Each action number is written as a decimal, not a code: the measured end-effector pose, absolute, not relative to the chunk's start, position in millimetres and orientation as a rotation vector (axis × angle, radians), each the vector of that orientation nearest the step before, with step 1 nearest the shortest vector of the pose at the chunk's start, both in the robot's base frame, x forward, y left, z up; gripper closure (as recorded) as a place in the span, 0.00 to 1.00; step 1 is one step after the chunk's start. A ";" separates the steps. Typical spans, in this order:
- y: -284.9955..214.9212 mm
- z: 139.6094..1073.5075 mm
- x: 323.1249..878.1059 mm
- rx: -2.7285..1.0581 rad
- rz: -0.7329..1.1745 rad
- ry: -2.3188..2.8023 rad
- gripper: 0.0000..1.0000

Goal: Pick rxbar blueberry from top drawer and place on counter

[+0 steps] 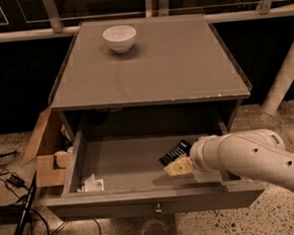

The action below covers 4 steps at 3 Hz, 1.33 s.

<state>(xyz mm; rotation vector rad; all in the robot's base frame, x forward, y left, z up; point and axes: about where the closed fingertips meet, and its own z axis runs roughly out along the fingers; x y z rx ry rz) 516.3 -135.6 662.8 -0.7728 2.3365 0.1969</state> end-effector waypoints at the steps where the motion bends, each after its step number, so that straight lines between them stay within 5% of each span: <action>1: -130.5 649.5 526.2 -0.766 0.214 2.309 0.04; 4: -113.7 599.7 554.5 -0.803 0.248 2.274 0.00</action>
Offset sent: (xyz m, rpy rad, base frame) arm 0.0332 0.0211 -0.0530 0.0511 -0.0399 0.0318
